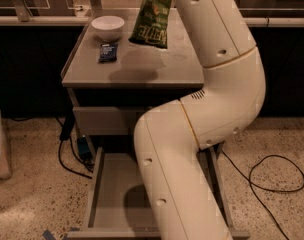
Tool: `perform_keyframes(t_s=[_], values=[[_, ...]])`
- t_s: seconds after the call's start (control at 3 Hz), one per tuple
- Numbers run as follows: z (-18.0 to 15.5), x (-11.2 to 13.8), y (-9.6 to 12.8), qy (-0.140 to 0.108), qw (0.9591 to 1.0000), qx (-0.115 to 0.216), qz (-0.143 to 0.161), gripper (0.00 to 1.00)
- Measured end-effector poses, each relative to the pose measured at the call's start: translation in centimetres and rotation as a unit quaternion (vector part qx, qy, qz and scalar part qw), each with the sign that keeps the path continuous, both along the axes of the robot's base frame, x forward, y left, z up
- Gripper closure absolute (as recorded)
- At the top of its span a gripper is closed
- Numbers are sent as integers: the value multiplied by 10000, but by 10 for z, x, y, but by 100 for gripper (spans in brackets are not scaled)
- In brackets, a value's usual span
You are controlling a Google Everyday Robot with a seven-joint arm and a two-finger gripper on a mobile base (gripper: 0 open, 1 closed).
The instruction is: Place green jalapeno chip bag into middle drawer
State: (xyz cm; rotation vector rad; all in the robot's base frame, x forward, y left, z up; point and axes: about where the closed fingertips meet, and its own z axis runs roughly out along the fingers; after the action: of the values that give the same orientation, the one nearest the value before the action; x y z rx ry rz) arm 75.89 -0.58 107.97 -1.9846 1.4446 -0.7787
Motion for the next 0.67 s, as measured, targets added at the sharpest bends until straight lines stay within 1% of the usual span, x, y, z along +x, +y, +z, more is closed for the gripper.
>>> perform_keyframes(t_s=[0.33, 0.67], values=[[-12, -19, -5, -148, 9992, 319, -163, 100], [14, -33, 17, -682, 9956, 622, 139, 100]])
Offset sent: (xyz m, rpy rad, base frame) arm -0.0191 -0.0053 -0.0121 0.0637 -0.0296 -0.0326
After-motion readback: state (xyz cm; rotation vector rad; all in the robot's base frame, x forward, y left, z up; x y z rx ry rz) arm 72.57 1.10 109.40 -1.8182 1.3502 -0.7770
